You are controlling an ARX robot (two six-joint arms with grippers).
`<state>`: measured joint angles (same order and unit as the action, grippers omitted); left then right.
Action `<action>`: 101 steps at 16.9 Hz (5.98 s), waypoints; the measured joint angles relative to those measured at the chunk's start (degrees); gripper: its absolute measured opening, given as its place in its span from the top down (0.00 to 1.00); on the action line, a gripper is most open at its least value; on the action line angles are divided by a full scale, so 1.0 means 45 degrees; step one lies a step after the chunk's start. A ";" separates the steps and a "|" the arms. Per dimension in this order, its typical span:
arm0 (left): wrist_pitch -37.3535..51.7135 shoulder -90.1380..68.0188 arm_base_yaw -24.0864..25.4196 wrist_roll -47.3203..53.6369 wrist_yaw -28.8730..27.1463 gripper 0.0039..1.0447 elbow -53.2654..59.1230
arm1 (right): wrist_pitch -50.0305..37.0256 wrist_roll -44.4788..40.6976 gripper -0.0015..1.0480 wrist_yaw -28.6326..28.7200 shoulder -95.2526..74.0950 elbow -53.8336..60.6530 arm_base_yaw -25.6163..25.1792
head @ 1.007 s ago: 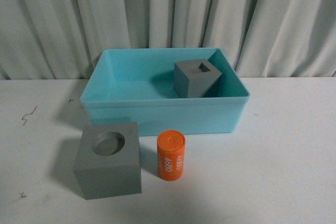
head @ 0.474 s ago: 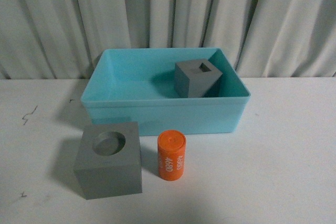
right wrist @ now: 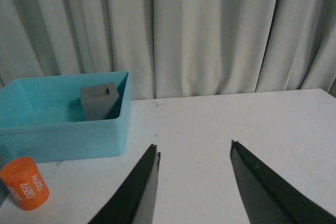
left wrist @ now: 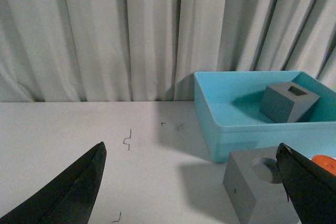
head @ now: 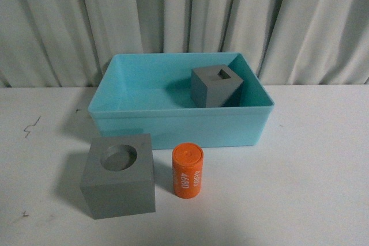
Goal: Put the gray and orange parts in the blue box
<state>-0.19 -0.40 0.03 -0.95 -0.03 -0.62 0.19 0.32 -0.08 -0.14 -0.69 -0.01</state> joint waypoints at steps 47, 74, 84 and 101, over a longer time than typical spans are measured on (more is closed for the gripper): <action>0.1243 -2.1915 -0.4648 -0.4629 -0.3419 0.06 -0.9641 | 0.0000 0.0005 0.06 0.0010 0.0000 0.0000 0.0000; 0.0903 -2.1488 -0.4862 -0.2565 -0.3332 0.82 -1.5416 | 0.0000 0.0005 0.06 0.0010 0.0000 0.0000 0.0000; 0.0078 -2.8215 -0.4507 -0.0340 -0.4799 0.82 -2.0113 | 0.0005 0.0005 0.06 0.0010 0.0000 0.0000 0.0000; -0.1234 -1.7272 -0.4274 -0.5469 0.0238 0.06 -1.1895 | 0.0005 0.0005 0.06 0.0010 0.0000 0.0000 0.0000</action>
<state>-5.74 -78.13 -19.20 -25.56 1.04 -54.15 0.21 0.34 -0.03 -0.14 -0.69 -0.01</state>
